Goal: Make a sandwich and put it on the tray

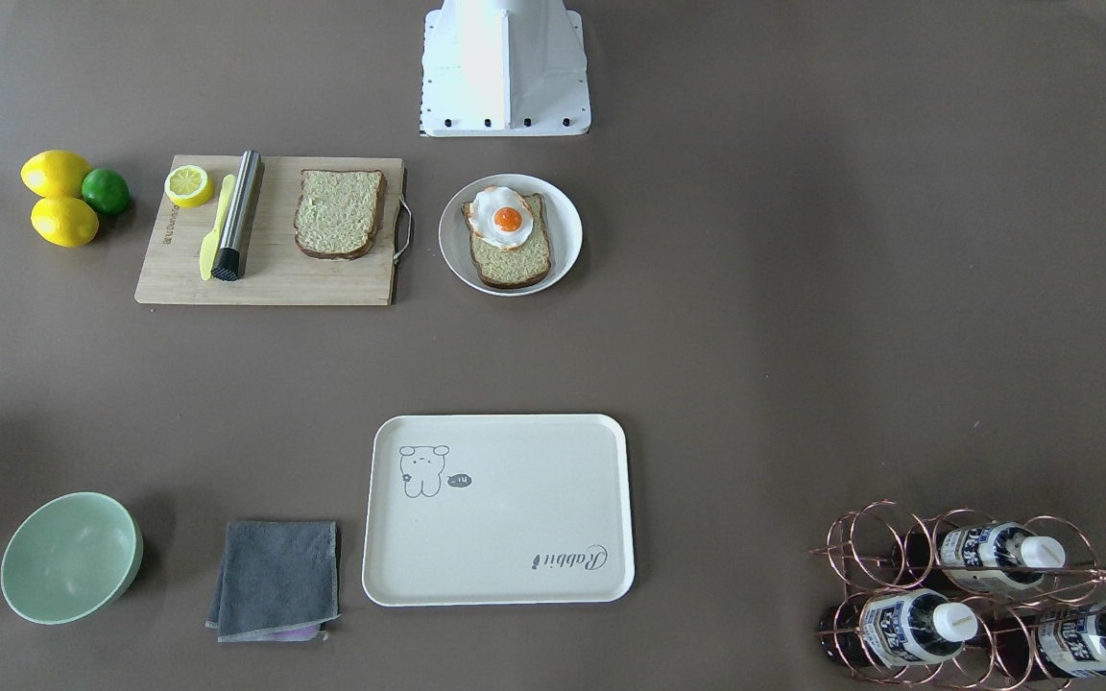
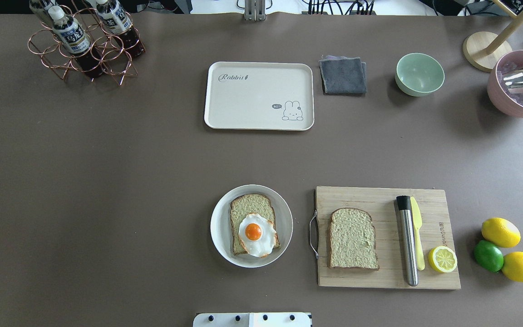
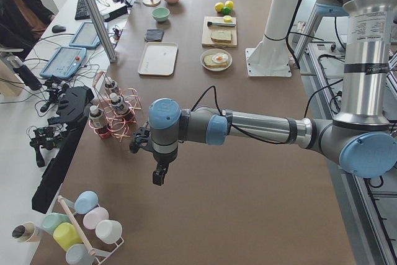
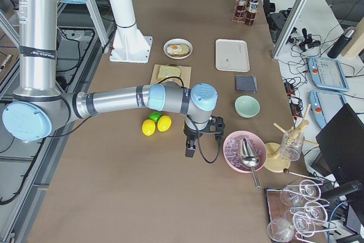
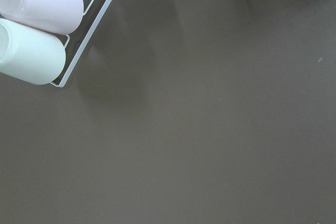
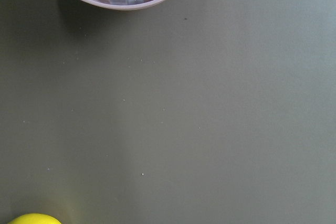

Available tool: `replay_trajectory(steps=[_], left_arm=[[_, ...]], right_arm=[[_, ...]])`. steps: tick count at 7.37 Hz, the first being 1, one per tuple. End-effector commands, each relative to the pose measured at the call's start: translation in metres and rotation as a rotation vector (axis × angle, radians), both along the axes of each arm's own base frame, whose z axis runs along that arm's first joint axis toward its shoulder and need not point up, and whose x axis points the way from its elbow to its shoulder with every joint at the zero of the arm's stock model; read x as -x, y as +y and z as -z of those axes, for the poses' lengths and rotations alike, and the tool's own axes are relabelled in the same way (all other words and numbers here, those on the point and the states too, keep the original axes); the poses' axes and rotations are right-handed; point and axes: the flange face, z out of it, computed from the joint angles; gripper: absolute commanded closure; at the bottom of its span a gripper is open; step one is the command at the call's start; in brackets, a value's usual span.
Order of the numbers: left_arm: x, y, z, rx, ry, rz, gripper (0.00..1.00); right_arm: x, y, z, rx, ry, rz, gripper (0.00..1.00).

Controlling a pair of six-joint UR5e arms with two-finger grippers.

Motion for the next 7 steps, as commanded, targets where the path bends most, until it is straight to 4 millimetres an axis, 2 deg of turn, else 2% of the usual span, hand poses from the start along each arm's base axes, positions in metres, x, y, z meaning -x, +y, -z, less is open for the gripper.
replay_trajectory(steps=[1, 7], left_arm=[[0.0001, -0.0002, 0.0004, 0.0, 0.0, 0.001, 0.02], [0.0001, -0.0002, 0.0004, 0.0, 0.0, 0.001, 0.02]], right_arm=[[-0.0001, 0.0008, -0.0009, 0.002, 0.001, 0.001, 0.0], [0.0001, 0.0008, -0.0007, 0.002, -0.002, 0.001, 0.0]])
